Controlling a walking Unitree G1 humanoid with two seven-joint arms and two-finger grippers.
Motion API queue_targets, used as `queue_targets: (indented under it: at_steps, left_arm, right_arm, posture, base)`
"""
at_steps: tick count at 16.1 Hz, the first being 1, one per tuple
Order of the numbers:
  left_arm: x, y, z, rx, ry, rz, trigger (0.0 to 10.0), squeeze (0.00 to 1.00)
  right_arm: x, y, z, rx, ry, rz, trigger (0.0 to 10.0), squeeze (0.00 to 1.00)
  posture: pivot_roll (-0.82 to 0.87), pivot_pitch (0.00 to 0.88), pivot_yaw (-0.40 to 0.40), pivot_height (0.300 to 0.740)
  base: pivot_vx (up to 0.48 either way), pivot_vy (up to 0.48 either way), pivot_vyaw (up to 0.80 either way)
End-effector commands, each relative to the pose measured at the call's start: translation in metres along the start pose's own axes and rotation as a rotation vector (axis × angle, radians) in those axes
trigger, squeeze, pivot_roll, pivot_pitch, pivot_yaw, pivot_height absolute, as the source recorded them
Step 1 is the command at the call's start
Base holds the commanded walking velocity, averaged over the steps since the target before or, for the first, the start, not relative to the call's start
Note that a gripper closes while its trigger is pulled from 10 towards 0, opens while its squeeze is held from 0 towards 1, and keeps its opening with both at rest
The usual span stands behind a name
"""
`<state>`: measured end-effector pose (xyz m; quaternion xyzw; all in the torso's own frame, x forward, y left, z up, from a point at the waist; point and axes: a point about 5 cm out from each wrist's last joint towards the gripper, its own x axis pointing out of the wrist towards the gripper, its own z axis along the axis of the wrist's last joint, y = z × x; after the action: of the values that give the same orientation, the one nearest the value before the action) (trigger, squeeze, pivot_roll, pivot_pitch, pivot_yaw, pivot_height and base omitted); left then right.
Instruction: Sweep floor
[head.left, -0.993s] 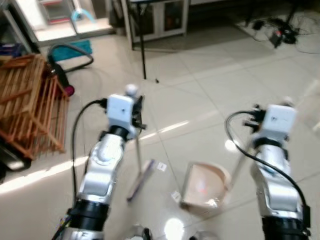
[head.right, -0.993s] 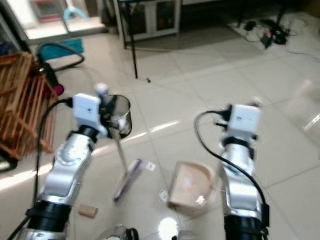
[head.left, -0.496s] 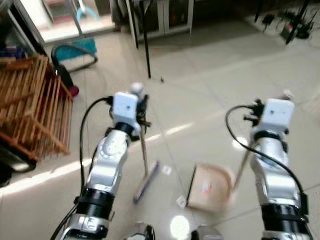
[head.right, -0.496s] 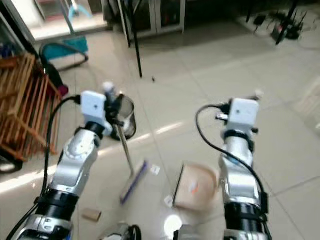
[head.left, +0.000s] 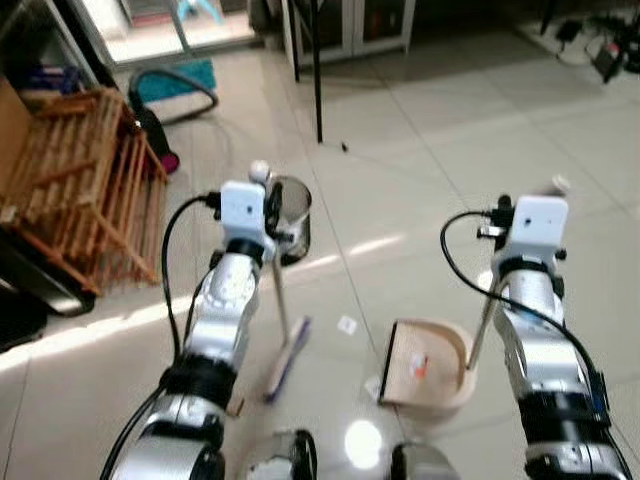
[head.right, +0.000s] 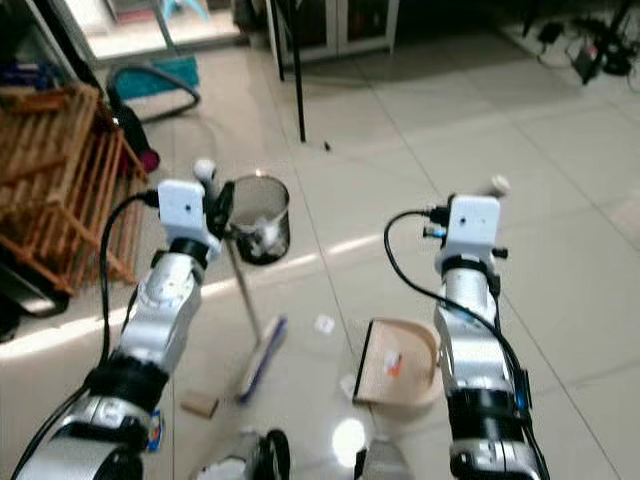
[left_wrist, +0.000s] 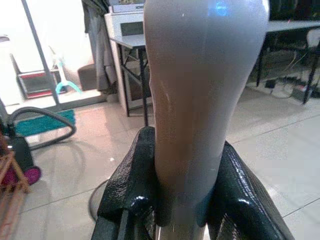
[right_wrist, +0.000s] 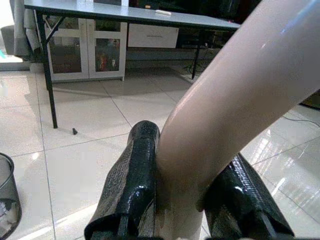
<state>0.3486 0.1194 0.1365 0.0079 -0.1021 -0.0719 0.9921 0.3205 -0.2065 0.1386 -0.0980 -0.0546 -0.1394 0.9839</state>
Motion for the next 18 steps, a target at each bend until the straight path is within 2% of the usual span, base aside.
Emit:
queue_targets:
  at_steps: [1,4,5,7,10,13,14,16,18]
  left_arm:
    - [0.004,0.007,0.007,-0.011,-0.054,0.037,10.0,0.0]
    - [0.014,0.012,0.004,-0.031,-0.034,0.061,10.0,0.0]
    - [0.018,0.011,0.004,0.001,-0.02,0.055,10.0,0.0]
    - [0.02,0.012,0.004,0.028,-0.001,0.066,10.0,0.0]
    - [0.018,0.008,0.004,0.06,-0.041,0.023,10.0,0.0]
    - [0.02,0.003,0.006,0.055,-0.061,0.015,10.0,0.0]
    - [0.02,0.003,0.006,0.055,-0.062,0.014,10.0,0.0]
    - [0.023,0.0,0.007,0.053,-0.063,0.011,10.0,0.0]
    - [0.025,-0.001,0.008,0.047,-0.059,0.012,10.0,0.0]
  right_arm:
    - [0.004,0.002,0.012,-0.025,-0.082,0.02,10.0,0.0]
    - [0.017,0.002,0.016,-0.134,-0.133,0.058,10.0,0.0]
    - [0.022,0.003,0.016,-0.164,-0.131,0.067,10.0,0.0]
    - [0.023,0.007,0.009,-0.2,-0.124,0.102,10.0,0.0]
    - [0.016,0.018,-0.006,-0.202,-0.112,0.117,10.0,0.0]
    - [-0.001,0.039,-0.021,-0.183,-0.117,0.13,10.0,0.0]
    - [-0.003,0.042,-0.022,-0.177,-0.117,0.133,10.0,0.0]
    - [-0.013,0.061,-0.022,-0.128,-0.129,0.189,10.0,0.0]
    - [-0.014,0.067,-0.015,-0.074,-0.146,0.214,10.0,0.0]
  posture:
    - [-0.03,0.274,0.088,0.74]
    - [-0.03,0.355,0.075,0.74]
    - [-0.01,0.392,0.074,0.74]
    - [0.02,0.397,0.088,0.74]
    - [0.05,0.437,0.119,0.74]
    - [0.08,0.444,0.139,0.74]
    - [0.08,0.444,0.14,0.74]
    - [0.07,0.441,0.147,0.74]
    - [0.06,0.443,0.146,0.74]
  base:
    - [0.0,0.0,0.0]
    - [0.0,0.0,0.0]
    - [0.0,0.0,0.0]
    - [0.0,0.0,0.0]
    - [0.0,0.0,0.0]
    - [0.0,0.0,0.0]
    - [0.0,0.0,0.0]
    - [0.0,0.0,0.0]
    - [0.0,0.0,0.0]
